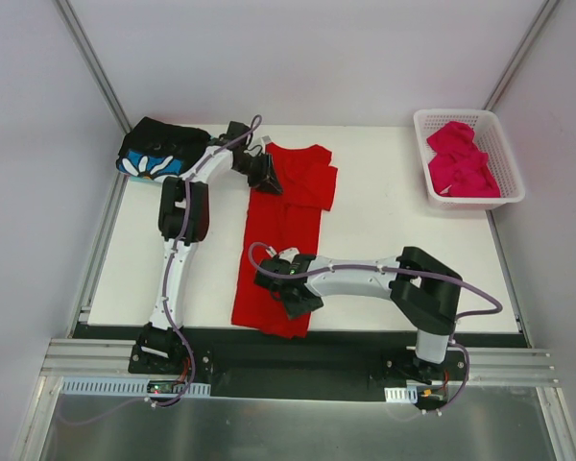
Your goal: Fold and stack the t-shirts
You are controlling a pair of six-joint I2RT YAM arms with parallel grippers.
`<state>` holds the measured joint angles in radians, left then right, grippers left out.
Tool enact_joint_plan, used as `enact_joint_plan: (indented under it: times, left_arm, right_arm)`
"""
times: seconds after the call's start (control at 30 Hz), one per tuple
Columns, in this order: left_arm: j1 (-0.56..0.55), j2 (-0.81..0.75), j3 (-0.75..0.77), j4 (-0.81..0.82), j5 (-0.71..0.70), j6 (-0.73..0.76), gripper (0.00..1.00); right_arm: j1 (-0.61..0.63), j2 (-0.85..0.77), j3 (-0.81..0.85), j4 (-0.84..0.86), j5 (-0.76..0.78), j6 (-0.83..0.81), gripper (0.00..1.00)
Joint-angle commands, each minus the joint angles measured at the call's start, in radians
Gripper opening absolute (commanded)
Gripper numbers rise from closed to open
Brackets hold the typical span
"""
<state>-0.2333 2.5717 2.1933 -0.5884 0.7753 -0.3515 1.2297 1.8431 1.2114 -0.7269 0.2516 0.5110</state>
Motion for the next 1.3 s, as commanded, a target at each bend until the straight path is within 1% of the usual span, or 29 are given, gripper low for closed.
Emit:
enact_joint_plan:
  times: [0.0, 0.23, 0.4, 0.5, 0.53, 0.57, 0.67, 0.73, 0.77, 0.8, 0.87, 0.9, 0.97, 1.0, 1.03, 1.07, 1.1, 1.13, 1.17, 1.2, 1.23, 1.27]
  left_arm:
    - [0.034, -0.044, -0.015, -0.024, -0.076, 0.031, 0.22]
    - [0.046, -0.041, -0.02, -0.024, -0.079, 0.028, 0.22]
    - [0.046, -0.054, -0.024, -0.022, -0.094, 0.023, 0.22]
    - [0.043, -0.117, -0.052, -0.005, -0.152, 0.02, 0.25]
    - [0.04, -0.164, -0.073, 0.002, -0.168, 0.019, 0.25]
    - [0.04, -0.189, -0.081, 0.009, -0.182, 0.014, 0.26]
    - [0.04, -0.283, -0.078, 0.013, -0.206, 0.002, 0.33]
    - [0.04, -0.323, -0.066, 0.012, -0.206, -0.001, 0.36]
    - [0.04, -0.365, -0.066, 0.009, -0.203, -0.004, 0.42]
    - [0.04, -0.386, -0.063, 0.009, -0.2, -0.006, 0.52]
    - [0.04, -0.444, -0.067, -0.008, -0.2, -0.009, 0.53]
    - [0.04, -0.465, -0.087, -0.022, -0.205, -0.014, 0.61]
    - [0.038, -0.563, -0.16, -0.047, -0.228, -0.039, 0.66]
    - [0.031, -0.609, -0.288, -0.047, -0.247, -0.053, 0.67]
    - [0.026, -0.707, -0.358, -0.044, -0.311, -0.066, 0.68]
    - [0.019, -0.757, -0.432, -0.031, -0.336, -0.09, 0.71]
    - [0.011, -0.804, -0.583, -0.021, -0.356, -0.101, 0.72]
    - [0.009, -0.896, -0.662, -0.007, -0.369, -0.131, 0.73]
    - [0.009, -0.945, -0.743, 0.036, -0.373, -0.148, 0.73]
    - [0.011, -0.996, -0.899, 0.057, -0.378, -0.167, 0.73]
    - [0.012, -1.095, -0.975, 0.088, -0.38, -0.188, 0.74]
    - [0.012, -1.142, -1.042, 0.116, -0.364, -0.219, 0.74]
  right_arm:
    - [-0.027, -0.004, -0.068, -0.171, 0.098, 0.044, 0.46]
    - [-0.078, -0.022, -0.142, -0.169, 0.103, 0.055, 0.45]
    - [-0.088, -0.067, -0.162, -0.166, 0.094, 0.046, 0.45]
    - [-0.085, -0.12, -0.161, -0.146, 0.078, 0.037, 0.45]
    - [-0.082, -0.131, -0.156, -0.147, 0.083, 0.032, 0.46]
    - [-0.084, -0.14, -0.147, -0.149, 0.083, 0.031, 0.48]
    - [-0.082, -0.157, -0.104, -0.164, 0.081, 0.02, 0.5]
    - [-0.078, -0.159, -0.063, -0.184, 0.083, 0.012, 0.5]
    - [-0.075, -0.159, -0.052, -0.192, 0.089, 0.011, 0.5]
    - [-0.073, -0.16, -0.04, -0.195, 0.089, 0.008, 0.5]
    - [-0.067, -0.173, -0.02, -0.194, 0.084, 0.004, 0.5]
    - [-0.064, -0.176, -0.016, -0.193, 0.083, 0.004, 0.5]
    - [-0.065, -0.205, -0.012, -0.178, 0.083, 0.001, 0.5]
    - [-0.067, -0.222, -0.013, -0.169, 0.087, 0.001, 0.5]
    - [-0.068, -0.24, -0.024, -0.143, 0.087, -0.002, 0.5]
    - [-0.07, -0.29, -0.03, -0.128, 0.092, -0.005, 0.5]
    - [-0.082, -0.324, -0.044, -0.109, 0.103, -0.006, 0.5]
    - [-0.091, -0.356, -0.062, -0.059, 0.106, -0.012, 0.53]
    - [-0.104, -0.436, -0.1, -0.039, 0.11, -0.008, 0.54]
    - [-0.133, -0.473, -0.124, -0.02, 0.109, -0.003, 0.55]
    - [-0.147, -0.517, -0.145, 0.028, 0.106, -0.006, 0.56]
    - [-0.159, -0.556, -0.174, 0.052, 0.109, -0.008, 0.57]
